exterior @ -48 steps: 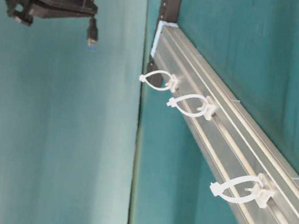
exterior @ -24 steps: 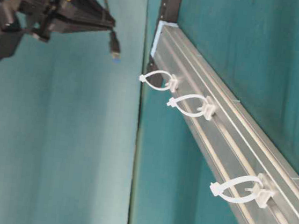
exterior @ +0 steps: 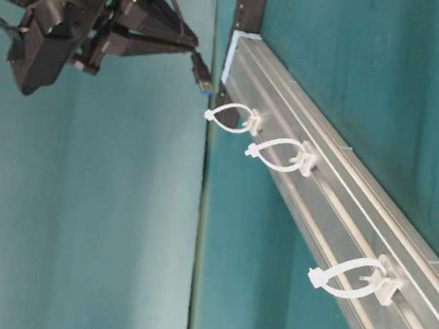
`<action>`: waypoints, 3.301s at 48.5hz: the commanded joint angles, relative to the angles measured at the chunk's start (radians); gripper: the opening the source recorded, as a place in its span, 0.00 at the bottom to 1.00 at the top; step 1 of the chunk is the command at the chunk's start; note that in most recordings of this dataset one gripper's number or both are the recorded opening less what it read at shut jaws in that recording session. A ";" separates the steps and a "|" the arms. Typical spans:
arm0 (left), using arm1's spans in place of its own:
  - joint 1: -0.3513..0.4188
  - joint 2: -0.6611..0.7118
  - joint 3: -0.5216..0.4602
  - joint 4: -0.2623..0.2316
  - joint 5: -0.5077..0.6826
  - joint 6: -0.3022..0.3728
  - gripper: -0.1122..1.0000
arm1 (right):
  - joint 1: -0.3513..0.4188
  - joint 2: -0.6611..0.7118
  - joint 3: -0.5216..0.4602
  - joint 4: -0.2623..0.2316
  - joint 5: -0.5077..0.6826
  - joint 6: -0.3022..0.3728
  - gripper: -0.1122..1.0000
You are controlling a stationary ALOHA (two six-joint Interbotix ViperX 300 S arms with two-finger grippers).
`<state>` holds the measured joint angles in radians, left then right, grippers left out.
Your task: Pass the USB cable through three rings with both arms.
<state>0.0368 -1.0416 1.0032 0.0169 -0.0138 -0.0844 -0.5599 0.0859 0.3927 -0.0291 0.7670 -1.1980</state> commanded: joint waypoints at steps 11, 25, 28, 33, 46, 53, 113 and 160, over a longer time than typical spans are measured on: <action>0.002 0.009 -0.026 0.002 -0.006 0.000 0.12 | 0.037 0.025 -0.008 -0.002 -0.034 -0.017 0.18; 0.000 0.009 -0.026 0.002 -0.011 -0.002 0.12 | 0.049 0.041 -0.006 0.002 -0.063 -0.018 0.18; 0.002 0.009 -0.028 0.002 -0.011 -0.002 0.12 | 0.054 0.040 -0.005 0.003 -0.064 -0.021 0.18; 0.002 0.009 -0.026 0.002 -0.011 -0.002 0.12 | 0.057 0.043 -0.002 0.003 -0.066 -0.021 0.18; 0.000 0.011 -0.025 0.002 -0.011 -0.002 0.12 | 0.074 0.054 0.000 0.021 -0.078 -0.021 0.18; 0.002 0.011 -0.025 0.002 -0.031 -0.002 0.12 | 0.080 0.055 0.000 0.023 -0.087 -0.021 0.18; 0.061 0.218 -0.031 0.002 -0.064 -0.086 0.31 | 0.156 0.063 0.020 0.087 -0.176 -0.026 0.18; 0.232 1.000 -0.367 0.003 -0.043 -0.210 0.89 | 0.153 0.066 0.025 0.153 -0.187 -0.026 0.18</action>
<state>0.2516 -0.0522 0.6642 0.0169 -0.0506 -0.2899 -0.4111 0.1457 0.4203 0.1089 0.5890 -1.2149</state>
